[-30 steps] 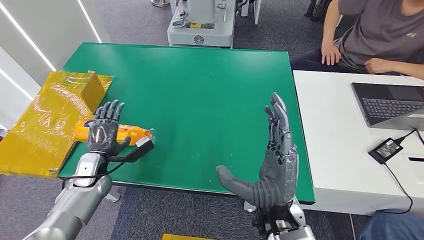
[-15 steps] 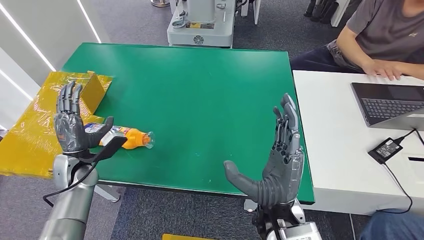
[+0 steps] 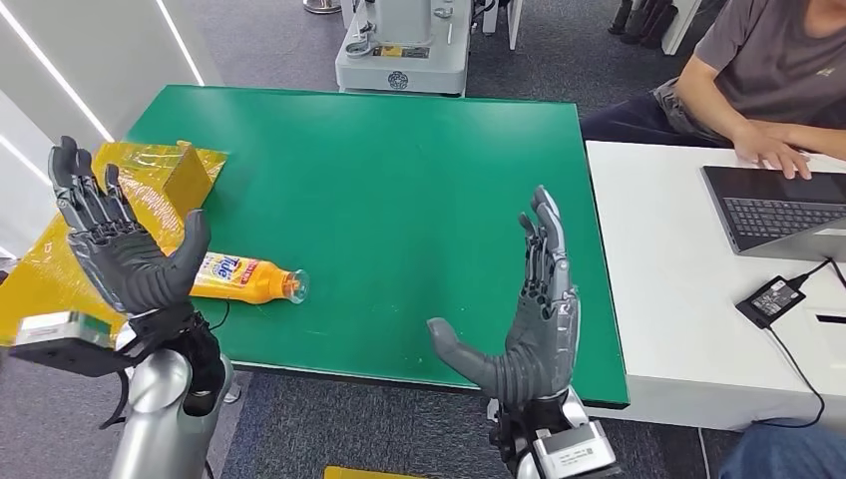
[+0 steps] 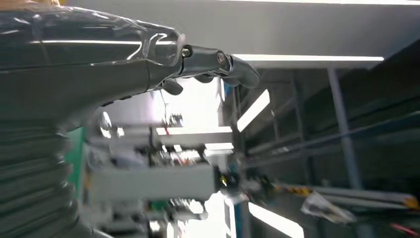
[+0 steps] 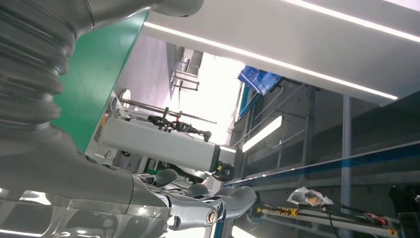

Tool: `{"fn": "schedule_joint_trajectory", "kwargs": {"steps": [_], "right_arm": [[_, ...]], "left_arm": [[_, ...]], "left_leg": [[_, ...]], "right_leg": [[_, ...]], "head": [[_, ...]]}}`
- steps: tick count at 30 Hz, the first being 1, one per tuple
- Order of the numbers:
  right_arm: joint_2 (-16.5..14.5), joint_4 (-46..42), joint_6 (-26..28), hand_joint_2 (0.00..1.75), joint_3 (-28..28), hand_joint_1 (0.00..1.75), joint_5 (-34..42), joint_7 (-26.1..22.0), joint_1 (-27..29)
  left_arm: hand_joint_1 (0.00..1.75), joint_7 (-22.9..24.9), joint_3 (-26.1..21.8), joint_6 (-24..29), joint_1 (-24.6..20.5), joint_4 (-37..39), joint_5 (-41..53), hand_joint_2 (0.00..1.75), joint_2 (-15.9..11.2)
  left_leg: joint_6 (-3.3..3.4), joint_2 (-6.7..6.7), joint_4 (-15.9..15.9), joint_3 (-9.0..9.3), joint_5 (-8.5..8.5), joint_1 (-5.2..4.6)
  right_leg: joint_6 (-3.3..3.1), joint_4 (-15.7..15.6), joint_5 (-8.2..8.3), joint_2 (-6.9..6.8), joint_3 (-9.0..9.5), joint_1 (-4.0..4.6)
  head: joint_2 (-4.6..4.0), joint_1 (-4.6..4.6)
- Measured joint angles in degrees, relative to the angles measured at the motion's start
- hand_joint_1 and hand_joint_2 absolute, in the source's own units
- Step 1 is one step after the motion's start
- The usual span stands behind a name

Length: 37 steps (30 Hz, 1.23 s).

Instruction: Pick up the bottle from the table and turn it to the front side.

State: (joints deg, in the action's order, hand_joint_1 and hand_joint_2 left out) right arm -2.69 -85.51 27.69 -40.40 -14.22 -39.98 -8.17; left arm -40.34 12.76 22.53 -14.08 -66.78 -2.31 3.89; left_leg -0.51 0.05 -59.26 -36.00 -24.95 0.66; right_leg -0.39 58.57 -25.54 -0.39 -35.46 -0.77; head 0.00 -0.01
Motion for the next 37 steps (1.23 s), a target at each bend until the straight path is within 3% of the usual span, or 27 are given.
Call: {"fn": "schedule_joint_trajectory", "kwargs": {"steps": [10, 15, 37], "right_arm": [[0.02, 1.90, -0.24, 1.75, -1.11, 0.00, 0.37, 0.00, -1.35], [0.02, 2.35, 0.97, 1.75, -1.22, 0.00, 0.03, 0.00, -1.30], [-0.12, 2.37, 2.41, 1.75, -0.19, 0.00, -0.83, 0.88, -0.23]], "left_arm": [[0.00, 0.02, 3.07, -10.28, 0.31, -6.44, -7.10, 1.75, 6.65], [0.00, 0.02, 6.28, -14.46, 0.31, -5.93, -11.11, 1.75, 8.18], [0.00, 1.08, 8.83, -12.05, -0.36, -1.74, -6.30, 1.75, 9.54]], "left_leg": [[0.00, 0.00, 0.00, 0.01, 0.00, 0.00], [0.00, 0.00, 0.00, 0.01, 0.00, -0.01], [0.00, 0.02, 0.00, 0.02, 0.00, 0.00]], "right_leg": [[0.00, 0.01, 0.00, -0.01, 0.03, 0.00], [0.00, -0.01, 0.00, 0.00, 0.03, 0.00], [0.00, 0.00, 0.00, 0.03, 0.02, 0.00]], "head": [[0.00, 0.00], [0.00, 0.00], [0.00, 0.01]]}}
